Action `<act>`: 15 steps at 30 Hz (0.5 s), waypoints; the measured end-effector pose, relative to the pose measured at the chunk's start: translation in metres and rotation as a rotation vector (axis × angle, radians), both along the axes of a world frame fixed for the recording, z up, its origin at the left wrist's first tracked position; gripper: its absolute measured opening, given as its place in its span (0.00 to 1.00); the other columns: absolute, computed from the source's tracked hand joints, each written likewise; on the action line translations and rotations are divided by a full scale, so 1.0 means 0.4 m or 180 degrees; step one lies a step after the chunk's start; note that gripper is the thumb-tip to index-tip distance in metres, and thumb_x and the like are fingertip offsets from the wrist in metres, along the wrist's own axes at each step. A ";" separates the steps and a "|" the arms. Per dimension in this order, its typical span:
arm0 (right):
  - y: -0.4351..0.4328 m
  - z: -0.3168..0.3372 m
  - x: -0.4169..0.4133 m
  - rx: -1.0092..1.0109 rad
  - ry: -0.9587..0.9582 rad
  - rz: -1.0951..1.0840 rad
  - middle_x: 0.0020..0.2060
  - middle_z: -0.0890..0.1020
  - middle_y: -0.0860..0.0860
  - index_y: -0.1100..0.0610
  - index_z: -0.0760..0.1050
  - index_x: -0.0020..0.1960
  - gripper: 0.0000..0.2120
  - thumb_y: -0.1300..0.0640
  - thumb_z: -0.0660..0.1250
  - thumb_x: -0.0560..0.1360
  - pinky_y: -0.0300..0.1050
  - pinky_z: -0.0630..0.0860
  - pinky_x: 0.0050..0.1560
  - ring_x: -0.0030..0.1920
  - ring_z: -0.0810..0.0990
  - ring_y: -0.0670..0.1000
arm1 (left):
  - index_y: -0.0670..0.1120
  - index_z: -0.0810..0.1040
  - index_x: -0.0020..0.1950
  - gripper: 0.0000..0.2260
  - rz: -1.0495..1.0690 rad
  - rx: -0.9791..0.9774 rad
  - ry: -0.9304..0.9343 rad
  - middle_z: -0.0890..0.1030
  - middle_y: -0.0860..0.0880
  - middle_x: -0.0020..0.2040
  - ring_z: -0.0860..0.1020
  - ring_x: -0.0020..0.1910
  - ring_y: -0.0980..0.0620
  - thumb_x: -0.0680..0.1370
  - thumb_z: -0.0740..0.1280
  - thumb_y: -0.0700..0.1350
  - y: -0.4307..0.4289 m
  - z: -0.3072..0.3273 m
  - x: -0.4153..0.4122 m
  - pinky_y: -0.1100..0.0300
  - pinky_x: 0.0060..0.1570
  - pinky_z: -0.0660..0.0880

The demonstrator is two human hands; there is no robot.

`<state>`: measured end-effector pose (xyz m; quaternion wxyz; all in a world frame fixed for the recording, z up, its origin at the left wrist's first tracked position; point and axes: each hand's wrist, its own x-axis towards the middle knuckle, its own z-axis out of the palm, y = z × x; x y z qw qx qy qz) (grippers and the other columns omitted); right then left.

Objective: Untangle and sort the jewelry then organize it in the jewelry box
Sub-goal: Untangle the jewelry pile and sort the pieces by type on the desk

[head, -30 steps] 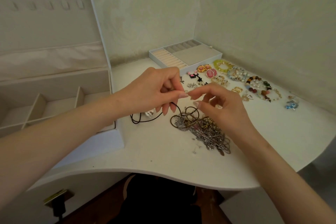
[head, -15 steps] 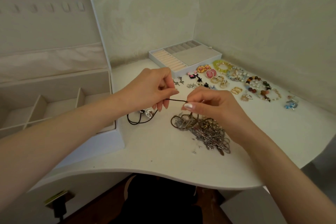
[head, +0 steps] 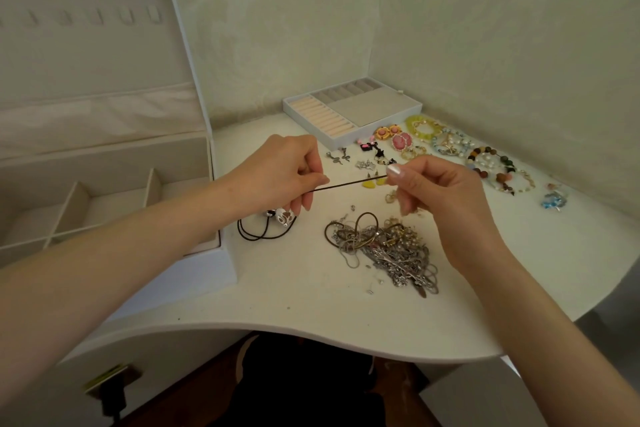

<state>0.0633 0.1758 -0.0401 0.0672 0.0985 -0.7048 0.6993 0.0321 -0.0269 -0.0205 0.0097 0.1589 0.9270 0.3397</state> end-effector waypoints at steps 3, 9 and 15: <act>-0.001 0.002 0.002 -0.0011 0.0010 0.0043 0.22 0.76 0.51 0.57 0.79 0.36 0.08 0.52 0.69 0.67 0.35 0.70 0.30 0.23 0.70 0.46 | 0.45 0.70 0.40 0.08 0.0019 -0.0209 -0.0027 0.81 0.47 0.29 0.75 0.20 0.57 0.77 0.67 0.41 -0.002 -0.003 0.000 0.70 0.22 0.67; 0.000 -0.010 -0.005 0.0194 0.0049 0.0253 0.27 0.79 0.52 0.57 0.81 0.41 0.07 0.61 0.65 0.75 0.36 0.69 0.28 0.26 0.72 0.47 | 0.45 0.71 0.40 0.08 -0.0062 -0.0179 0.0065 0.81 0.49 0.29 0.73 0.20 0.58 0.77 0.67 0.42 0.002 0.003 0.004 0.70 0.23 0.67; -0.010 -0.018 -0.005 0.0833 0.0140 0.0382 0.33 0.84 0.53 0.51 0.83 0.36 0.07 0.63 0.74 0.68 0.36 0.74 0.34 0.32 0.77 0.47 | 0.45 0.73 0.41 0.07 -0.0223 0.0106 0.0539 0.83 0.55 0.33 0.74 0.29 0.66 0.76 0.68 0.44 0.003 0.014 0.011 0.73 0.34 0.65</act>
